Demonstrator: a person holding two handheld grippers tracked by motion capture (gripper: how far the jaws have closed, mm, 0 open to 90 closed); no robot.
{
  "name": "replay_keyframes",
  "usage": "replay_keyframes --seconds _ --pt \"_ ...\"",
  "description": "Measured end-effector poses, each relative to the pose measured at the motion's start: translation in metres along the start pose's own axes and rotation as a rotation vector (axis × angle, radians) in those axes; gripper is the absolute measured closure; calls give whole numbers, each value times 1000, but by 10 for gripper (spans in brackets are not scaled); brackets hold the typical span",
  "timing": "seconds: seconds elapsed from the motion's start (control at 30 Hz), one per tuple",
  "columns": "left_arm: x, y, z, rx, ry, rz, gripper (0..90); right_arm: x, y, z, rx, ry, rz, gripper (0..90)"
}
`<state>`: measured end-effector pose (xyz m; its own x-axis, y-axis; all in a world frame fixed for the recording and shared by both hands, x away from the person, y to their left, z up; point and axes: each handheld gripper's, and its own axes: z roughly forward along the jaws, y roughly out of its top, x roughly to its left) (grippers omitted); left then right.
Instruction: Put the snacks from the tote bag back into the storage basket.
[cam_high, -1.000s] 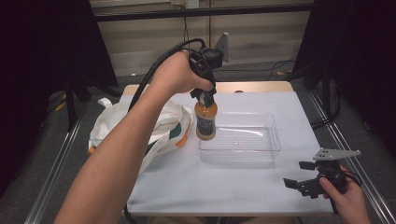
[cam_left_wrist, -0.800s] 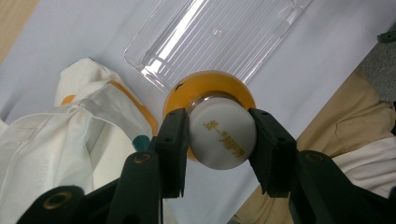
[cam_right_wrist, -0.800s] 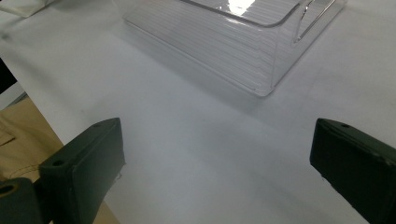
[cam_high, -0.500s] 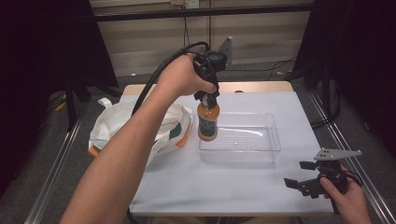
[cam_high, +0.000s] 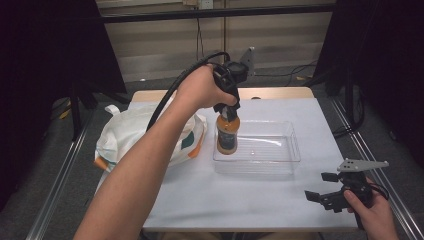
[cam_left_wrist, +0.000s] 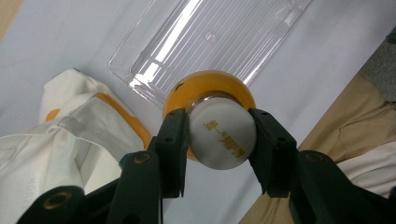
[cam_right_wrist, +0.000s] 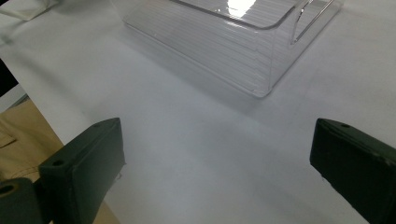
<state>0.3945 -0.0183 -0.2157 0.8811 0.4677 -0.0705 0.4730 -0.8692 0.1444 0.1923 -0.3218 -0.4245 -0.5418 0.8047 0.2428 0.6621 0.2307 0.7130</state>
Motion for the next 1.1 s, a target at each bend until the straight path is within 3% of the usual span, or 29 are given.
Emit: replay_keyframes --seconds 1.1 --pt "3 -4 29 15 -19 6 592 0 0 0 0 5 1 26"
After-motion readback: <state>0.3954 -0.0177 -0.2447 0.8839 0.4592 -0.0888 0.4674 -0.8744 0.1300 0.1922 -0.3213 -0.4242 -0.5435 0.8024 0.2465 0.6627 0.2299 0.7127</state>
